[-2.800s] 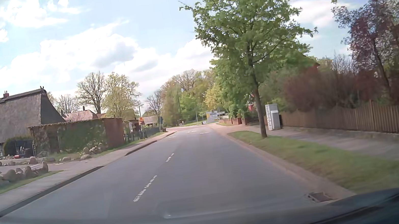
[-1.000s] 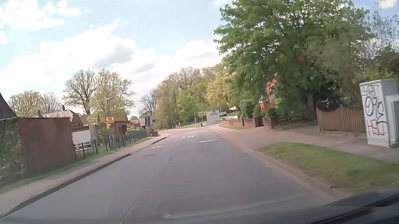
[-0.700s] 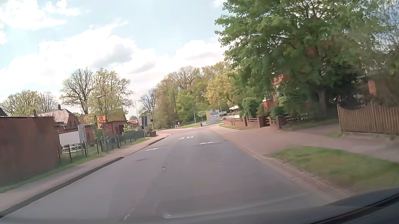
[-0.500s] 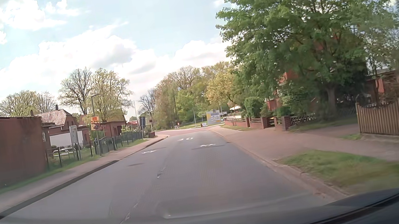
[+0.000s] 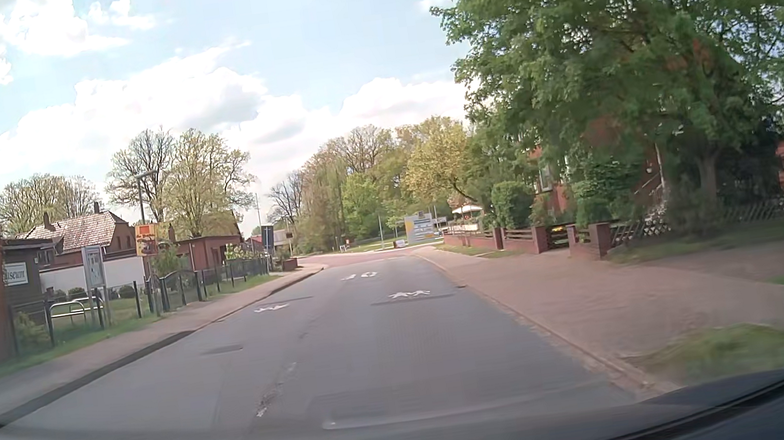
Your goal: Follow the waypoints while adhering to traffic rules and regulations
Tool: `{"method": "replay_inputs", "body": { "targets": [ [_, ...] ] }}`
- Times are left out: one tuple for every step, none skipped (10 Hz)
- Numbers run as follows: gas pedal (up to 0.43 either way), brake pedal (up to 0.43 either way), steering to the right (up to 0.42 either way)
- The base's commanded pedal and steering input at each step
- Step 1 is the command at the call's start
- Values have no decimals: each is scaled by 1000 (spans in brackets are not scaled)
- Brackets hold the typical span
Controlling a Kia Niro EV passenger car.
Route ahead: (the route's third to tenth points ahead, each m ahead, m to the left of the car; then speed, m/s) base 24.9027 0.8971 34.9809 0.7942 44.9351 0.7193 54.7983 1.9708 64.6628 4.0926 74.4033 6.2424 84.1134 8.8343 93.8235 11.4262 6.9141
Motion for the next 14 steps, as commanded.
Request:
{"method": "replay_inputs", "body": {
  "targets": [
    [8, 0, 1],
    [8, 0, 3],
    [20, 0, 3],
    [20, 0, 3],
    [20, 0, 2],
    [20, 0, 2],
    [20, 0, 1],
    [39, 0, 1],
    [39, 0, 1],
    [39, 0, 0],
    [39, 0, 0],
    [39, 0, 0],
    [39, 0, 0],
    [39, 0, 0]
  ]
}}
